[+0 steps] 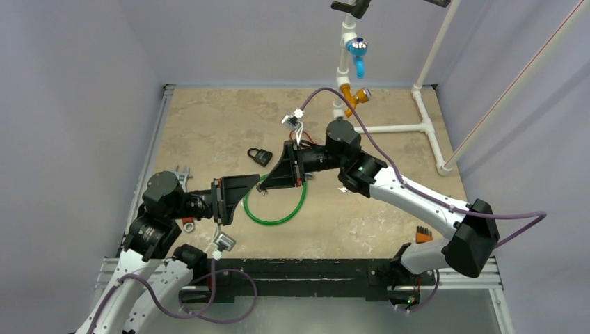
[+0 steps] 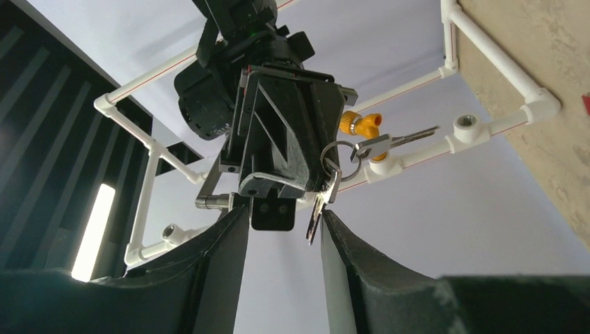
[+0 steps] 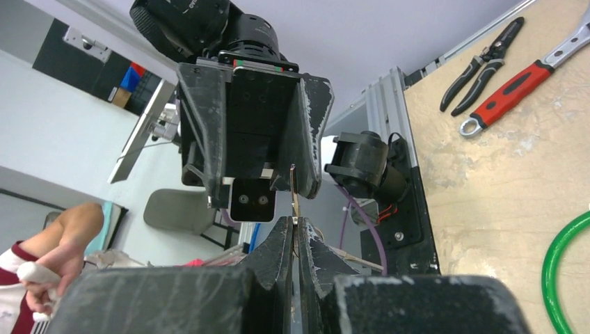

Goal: Unlock with the key

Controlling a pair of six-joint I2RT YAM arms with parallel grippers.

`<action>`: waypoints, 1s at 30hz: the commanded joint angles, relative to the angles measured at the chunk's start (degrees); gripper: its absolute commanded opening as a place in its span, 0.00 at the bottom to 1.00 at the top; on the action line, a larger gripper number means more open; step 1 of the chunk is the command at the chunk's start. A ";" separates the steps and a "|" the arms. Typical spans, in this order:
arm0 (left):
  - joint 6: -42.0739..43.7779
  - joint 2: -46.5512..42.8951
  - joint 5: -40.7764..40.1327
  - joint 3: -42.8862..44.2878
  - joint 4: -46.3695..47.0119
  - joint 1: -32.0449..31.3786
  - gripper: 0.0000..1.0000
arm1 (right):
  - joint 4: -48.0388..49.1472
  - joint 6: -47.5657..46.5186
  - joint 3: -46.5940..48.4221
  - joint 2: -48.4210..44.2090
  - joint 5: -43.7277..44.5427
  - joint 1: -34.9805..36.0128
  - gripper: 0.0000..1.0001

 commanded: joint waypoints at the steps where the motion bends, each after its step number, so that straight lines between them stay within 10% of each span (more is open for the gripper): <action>1: 18.24 -0.52 4.70 3.49 -6.54 0.09 0.39 | -1.54 -2.11 4.20 -0.03 -4.05 0.07 0.00; 18: 23.55 0.19 2.47 3.11 -8.34 0.14 0.00 | 0.65 2.65 5.22 2.30 -7.97 0.08 0.00; 24: 24.25 0.10 1.79 3.31 -9.44 0.13 0.00 | 4.69 5.50 4.72 2.54 -8.88 0.07 0.41; 30: 25.12 0.40 0.55 3.41 -9.14 0.12 0.00 | 7.84 8.11 3.73 2.99 -8.79 -0.09 0.25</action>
